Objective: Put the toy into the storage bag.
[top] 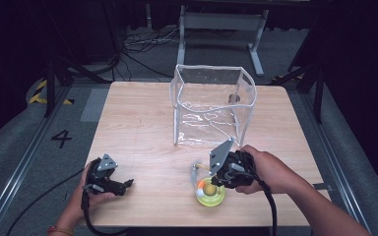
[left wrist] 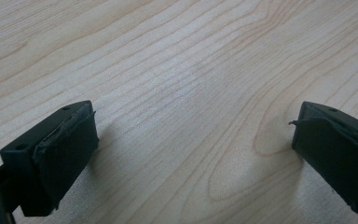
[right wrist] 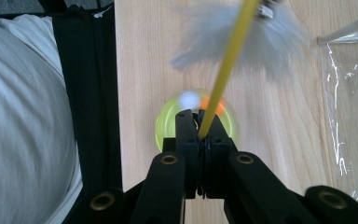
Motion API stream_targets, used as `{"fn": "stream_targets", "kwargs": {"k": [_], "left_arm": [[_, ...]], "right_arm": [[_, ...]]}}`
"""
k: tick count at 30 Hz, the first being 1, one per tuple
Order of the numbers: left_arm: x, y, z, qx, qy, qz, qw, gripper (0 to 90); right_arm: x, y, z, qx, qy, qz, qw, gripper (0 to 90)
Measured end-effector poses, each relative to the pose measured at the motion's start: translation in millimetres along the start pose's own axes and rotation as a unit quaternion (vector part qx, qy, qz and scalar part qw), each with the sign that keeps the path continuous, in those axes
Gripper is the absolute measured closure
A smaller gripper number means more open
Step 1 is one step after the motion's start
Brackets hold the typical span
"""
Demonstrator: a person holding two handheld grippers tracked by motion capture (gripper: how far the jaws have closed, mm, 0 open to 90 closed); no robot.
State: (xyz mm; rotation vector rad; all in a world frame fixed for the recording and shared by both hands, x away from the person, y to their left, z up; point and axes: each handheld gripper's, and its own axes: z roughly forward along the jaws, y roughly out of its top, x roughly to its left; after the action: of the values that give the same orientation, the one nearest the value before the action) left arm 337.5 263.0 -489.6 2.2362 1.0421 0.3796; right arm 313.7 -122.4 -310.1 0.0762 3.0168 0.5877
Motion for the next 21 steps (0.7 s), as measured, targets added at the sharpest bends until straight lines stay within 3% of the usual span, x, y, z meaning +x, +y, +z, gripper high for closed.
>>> {"fn": "stream_targets", "kwargs": {"k": [13, 21], "left_arm": [[-0.3, -0.2, 0.2, -0.001, 0.0, -0.002, 1.0, 0.5], [-0.2, -0.1, 0.1, 0.0, -0.001, -0.002, 1.0, 0.5]], "right_arm": [[-4.9, -12.5, -13.5, 0.006, -0.013, 0.004, 0.9999, 88.3], [-9.5, -31.0, -32.2, 0.006, -0.038, 0.029, 0.9989, 88.3]]}}
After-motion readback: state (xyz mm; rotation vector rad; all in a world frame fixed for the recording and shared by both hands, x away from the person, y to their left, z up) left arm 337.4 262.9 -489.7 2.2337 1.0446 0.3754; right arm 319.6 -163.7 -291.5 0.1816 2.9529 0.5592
